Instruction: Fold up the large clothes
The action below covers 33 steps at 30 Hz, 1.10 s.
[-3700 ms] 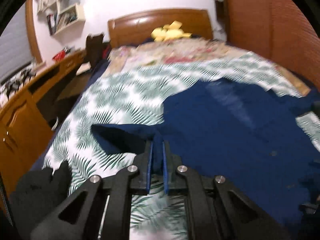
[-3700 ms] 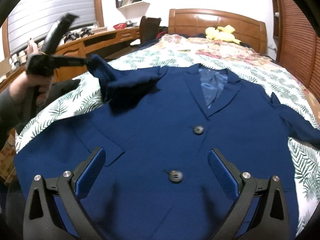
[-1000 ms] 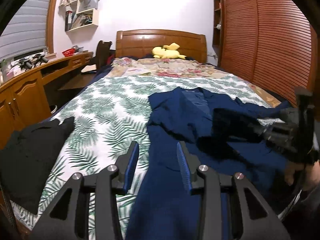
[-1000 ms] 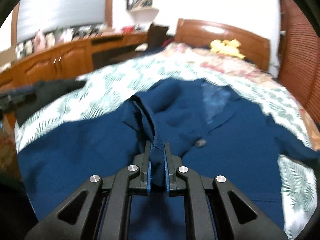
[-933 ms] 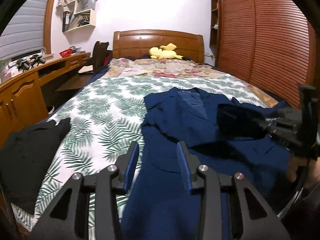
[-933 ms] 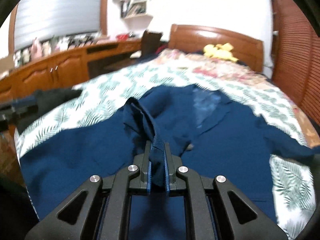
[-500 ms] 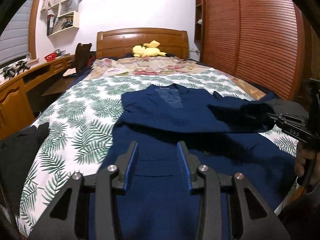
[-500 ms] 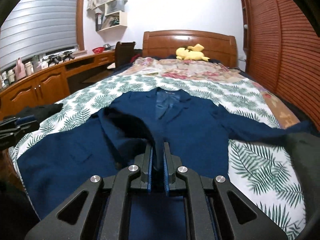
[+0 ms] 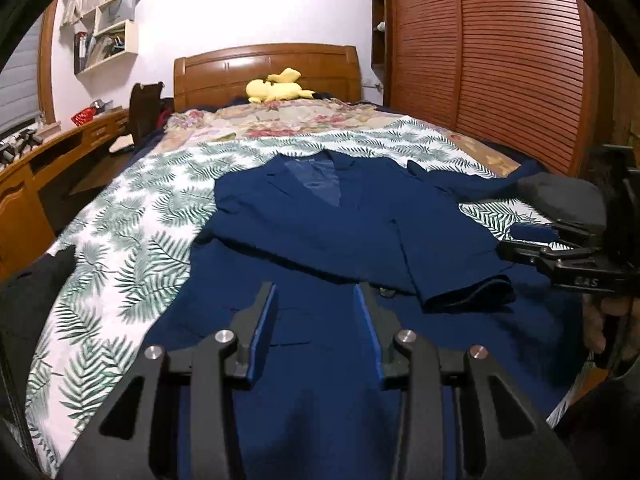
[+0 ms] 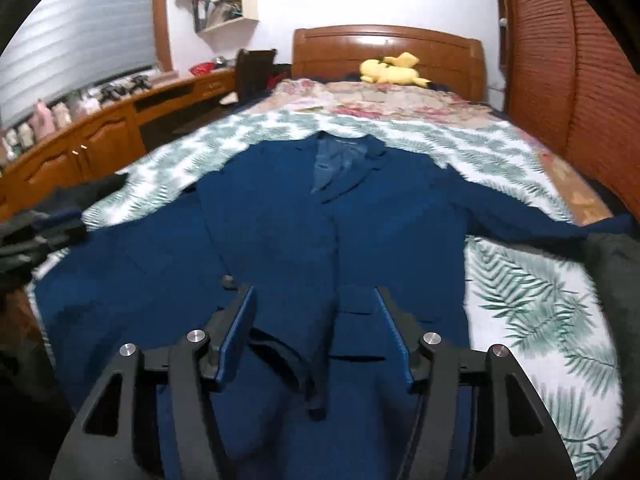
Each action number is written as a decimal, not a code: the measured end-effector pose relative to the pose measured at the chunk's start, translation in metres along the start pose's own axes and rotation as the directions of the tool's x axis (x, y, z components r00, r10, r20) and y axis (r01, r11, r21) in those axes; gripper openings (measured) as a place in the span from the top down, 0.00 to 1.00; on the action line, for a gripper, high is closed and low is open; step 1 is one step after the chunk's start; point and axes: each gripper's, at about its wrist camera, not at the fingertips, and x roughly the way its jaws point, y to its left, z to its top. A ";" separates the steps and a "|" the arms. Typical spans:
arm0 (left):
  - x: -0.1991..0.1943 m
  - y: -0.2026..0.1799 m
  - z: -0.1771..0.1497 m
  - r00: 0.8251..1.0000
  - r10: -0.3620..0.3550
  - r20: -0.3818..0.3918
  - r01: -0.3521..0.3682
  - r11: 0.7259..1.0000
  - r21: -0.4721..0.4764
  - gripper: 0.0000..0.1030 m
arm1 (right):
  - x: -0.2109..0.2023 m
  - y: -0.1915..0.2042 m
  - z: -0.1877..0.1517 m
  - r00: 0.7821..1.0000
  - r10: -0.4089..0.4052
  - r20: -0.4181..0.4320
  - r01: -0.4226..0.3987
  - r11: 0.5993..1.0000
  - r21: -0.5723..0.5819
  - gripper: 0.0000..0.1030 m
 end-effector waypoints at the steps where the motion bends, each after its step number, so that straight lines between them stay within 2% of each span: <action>1: 0.005 0.000 0.001 1.000 0.001 0.000 -0.001 1.000 0.005 0.63 | 0.003 0.003 -0.001 1.000 0.025 -0.001 -0.025 1.000 -0.002 0.41; 4: 0.019 0.001 0.004 1.000 0.022 0.010 -0.022 0.999 0.023 0.64 | 0.017 0.016 -0.003 0.998 0.058 -0.032 -0.060 0.997 -0.042 0.42; 10: 0.048 0.013 -0.001 0.998 0.047 0.031 -0.048 0.999 0.013 0.64 | 0.050 0.038 -0.006 0.993 0.070 -0.099 -0.080 0.992 -0.102 0.42; 14: 0.067 0.021 -0.012 1.000 0.023 -0.007 -0.023 1.000 -0.003 0.64 | 0.071 0.042 -0.014 0.986 0.044 -0.158 -0.064 0.990 -0.125 0.42; 17: 0.069 0.023 -0.014 1.000 -0.001 -0.002 0.001 1.000 -0.011 0.64 | 0.083 0.046 -0.020 0.981 0.013 -0.196 -0.044 0.987 -0.153 0.42; 19: 0.066 0.023 -0.016 1.000 -0.010 0.016 0.010 1.000 -0.012 0.64 | 0.087 0.047 -0.023 0.979 -0.020 -0.202 -0.015 0.985 -0.172 0.49; 20: 0.064 0.023 -0.016 1.000 -0.012 0.023 0.013 1.000 -0.013 0.64 | 0.088 0.048 -0.023 0.979 -0.030 -0.203 -0.006 0.984 -0.177 0.56; 21: 0.064 0.023 -0.017 1.000 -0.012 0.027 0.013 1.000 -0.013 0.64 | 0.088 0.049 -0.024 0.980 -0.033 -0.197 -0.004 0.983 -0.182 0.72; 23: 0.063 0.023 -0.018 0.999 -0.016 0.035 0.016 1.000 -0.014 0.64 | 0.085 0.047 -0.025 0.984 -0.037 -0.175 0.006 0.985 -0.174 0.90; 27: 0.063 0.027 -0.019 0.999 -0.028 0.034 0.029 0.999 -0.030 0.63 | 0.068 0.035 -0.022 0.992 -0.044 -0.115 0.032 0.994 -0.103 0.93; 30: 0.063 0.029 -0.019 0.998 -0.040 0.039 0.042 0.998 -0.042 0.63 | 0.053 0.022 -0.012 0.992 -0.099 -0.075 0.094 0.993 -0.069 0.93; 33: 0.063 0.031 -0.019 0.998 -0.048 0.036 0.050 0.998 -0.049 0.64 | 0.037 0.007 -0.001 0.981 -0.190 -0.047 0.187 0.981 -0.049 0.93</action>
